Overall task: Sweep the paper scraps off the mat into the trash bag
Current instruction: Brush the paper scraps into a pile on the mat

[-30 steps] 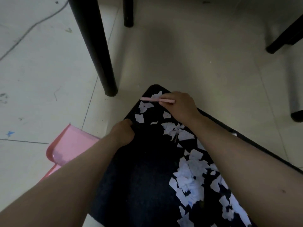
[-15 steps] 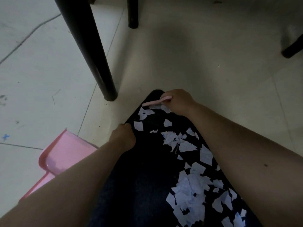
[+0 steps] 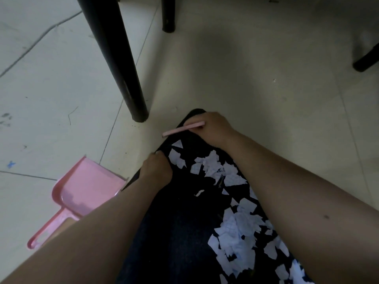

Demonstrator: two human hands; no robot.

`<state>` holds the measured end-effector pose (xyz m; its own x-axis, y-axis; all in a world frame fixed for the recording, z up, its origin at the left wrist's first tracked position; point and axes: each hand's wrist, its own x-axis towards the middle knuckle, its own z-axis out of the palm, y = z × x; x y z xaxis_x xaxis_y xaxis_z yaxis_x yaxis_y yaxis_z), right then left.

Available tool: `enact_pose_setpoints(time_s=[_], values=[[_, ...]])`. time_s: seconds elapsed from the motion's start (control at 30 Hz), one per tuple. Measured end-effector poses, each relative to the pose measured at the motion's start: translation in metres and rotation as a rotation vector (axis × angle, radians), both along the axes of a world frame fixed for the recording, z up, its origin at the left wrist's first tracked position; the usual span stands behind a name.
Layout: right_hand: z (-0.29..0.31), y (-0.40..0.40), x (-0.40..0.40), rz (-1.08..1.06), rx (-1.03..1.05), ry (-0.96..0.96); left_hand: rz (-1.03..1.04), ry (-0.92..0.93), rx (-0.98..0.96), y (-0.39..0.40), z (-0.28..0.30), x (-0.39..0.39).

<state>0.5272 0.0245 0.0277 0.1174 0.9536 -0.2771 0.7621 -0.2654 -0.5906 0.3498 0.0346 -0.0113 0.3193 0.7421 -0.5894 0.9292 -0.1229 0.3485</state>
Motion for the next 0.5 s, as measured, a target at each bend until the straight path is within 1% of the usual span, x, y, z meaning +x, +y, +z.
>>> enact_pose_setpoints(time_s=[0.13,0.33,0.4,0.43,0.5], values=[[-0.009,-0.011,-0.008,0.170,-0.190,-0.061,0.014,0.014,-0.003,-0.002,-0.001,-0.007],[0.024,-0.050,0.016,0.311,-0.421,-0.044,-0.022,-0.002,0.000,-0.007,0.003,-0.011],[0.038,-0.055,0.018,0.277,-0.423,0.001,-0.021,-0.015,0.002,-0.011,0.003,-0.011],[0.044,-0.055,0.020,0.236,-0.386,0.032,-0.019,-0.019,-0.001,-0.011,0.003,-0.010],[0.051,-0.052,0.022,0.131,-0.239,0.050,-0.021,-0.029,-0.001,-0.014,0.003,-0.007]])
